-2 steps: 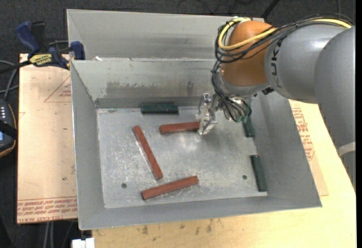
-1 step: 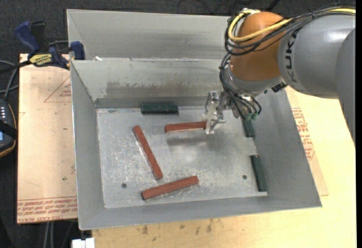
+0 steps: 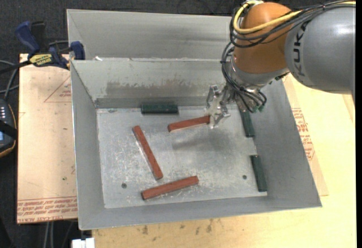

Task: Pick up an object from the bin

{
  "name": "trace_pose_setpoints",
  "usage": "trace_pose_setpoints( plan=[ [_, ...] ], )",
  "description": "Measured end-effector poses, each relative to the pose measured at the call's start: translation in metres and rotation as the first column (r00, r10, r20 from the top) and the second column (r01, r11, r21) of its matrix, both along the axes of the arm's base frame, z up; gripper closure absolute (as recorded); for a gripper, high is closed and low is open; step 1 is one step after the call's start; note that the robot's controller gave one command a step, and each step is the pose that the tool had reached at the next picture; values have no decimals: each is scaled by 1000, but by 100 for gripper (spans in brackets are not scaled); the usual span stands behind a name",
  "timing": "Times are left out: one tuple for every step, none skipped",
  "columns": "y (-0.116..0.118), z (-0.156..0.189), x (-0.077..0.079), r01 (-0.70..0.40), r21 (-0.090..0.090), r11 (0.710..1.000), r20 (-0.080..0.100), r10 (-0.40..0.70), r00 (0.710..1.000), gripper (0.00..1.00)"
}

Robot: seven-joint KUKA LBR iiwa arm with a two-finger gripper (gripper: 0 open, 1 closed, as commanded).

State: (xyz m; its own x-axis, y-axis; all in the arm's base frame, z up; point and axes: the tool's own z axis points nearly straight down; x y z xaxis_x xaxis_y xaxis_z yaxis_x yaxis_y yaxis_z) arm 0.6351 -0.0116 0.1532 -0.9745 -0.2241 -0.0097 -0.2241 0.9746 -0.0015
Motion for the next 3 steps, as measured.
trace_pose_setpoints(
  plan=[
    [11,-58,11,-250,-2,968,-2,250,968,100],
    [15,-74,10,-278,-1,960,-5,278,960,100],
    [14,-62,9,-200,0,980,-4,200,980,100]
  ],
)
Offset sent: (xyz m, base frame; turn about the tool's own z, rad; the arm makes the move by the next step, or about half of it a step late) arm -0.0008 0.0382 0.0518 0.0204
